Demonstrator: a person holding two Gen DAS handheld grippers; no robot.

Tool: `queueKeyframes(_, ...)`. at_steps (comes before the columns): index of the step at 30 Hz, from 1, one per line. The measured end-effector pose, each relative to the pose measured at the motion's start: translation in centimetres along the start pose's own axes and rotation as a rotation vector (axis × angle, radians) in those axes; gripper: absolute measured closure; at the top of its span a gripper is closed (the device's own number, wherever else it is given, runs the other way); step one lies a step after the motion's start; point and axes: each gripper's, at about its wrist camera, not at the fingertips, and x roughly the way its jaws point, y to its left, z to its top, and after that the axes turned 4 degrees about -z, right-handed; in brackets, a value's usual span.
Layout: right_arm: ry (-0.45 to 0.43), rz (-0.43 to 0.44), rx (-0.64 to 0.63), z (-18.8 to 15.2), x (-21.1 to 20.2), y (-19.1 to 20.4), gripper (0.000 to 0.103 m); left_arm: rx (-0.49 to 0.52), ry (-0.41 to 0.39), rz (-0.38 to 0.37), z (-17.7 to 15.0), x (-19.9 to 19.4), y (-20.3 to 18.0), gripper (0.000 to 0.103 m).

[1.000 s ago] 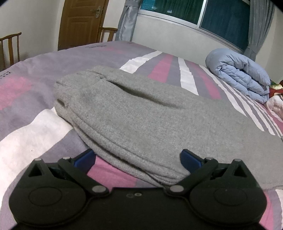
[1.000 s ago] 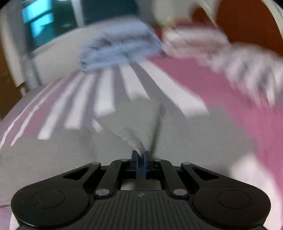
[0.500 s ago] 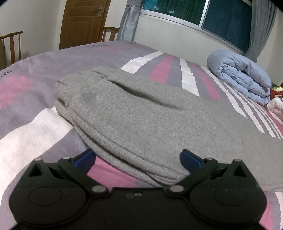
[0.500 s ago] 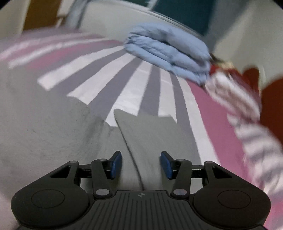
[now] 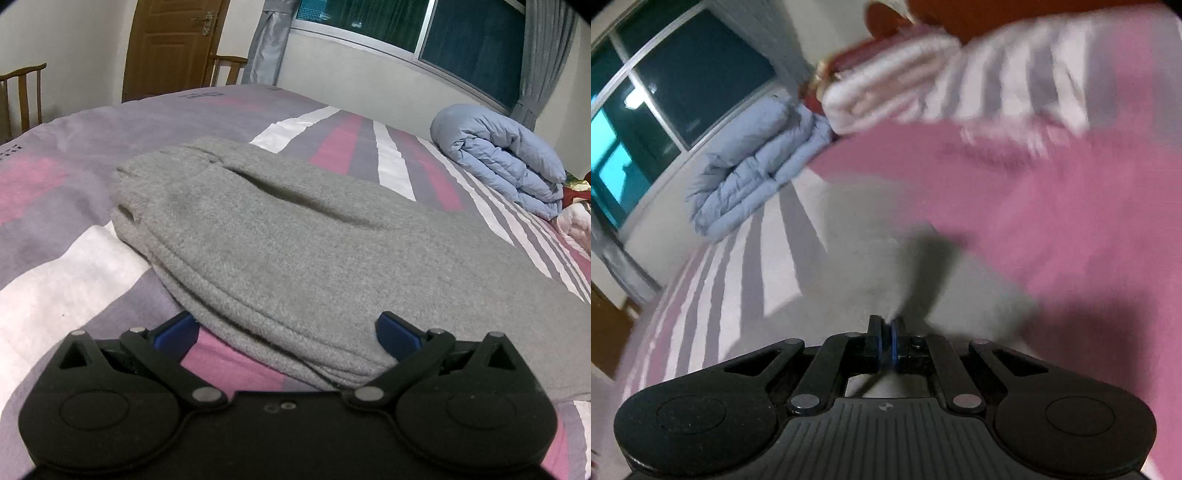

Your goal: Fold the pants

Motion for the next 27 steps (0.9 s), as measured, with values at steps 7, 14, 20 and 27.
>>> queueKeyframes(7, -0.014, 0.102, 0.214, 1.0, 0.4, -3.1, 0.094, 0.001, -0.001, 0.000, 0.0, 0.0, 0.0, 0.006)
queueKeyframes(14, -0.083, 0.167, 0.211, 2.5, -4.0, -2.4, 0.099, 0.000, -0.001, -0.001, -0.1, 0.0, 0.0, 0.006)
queueKeyframes(20, -0.065, 0.121, 0.192, 1.3, -5.0, -2.5, 0.099, 0.003, -0.004, -0.009, -0.2, -0.1, 0.1, 0.006)
queueKeyframes(27, -0.020, 0.059, 0.250, 0.4, -2.3, -4.1, 0.099, -0.001, -0.004, -0.011, -0.2, -0.2, 0.0, 0.006)
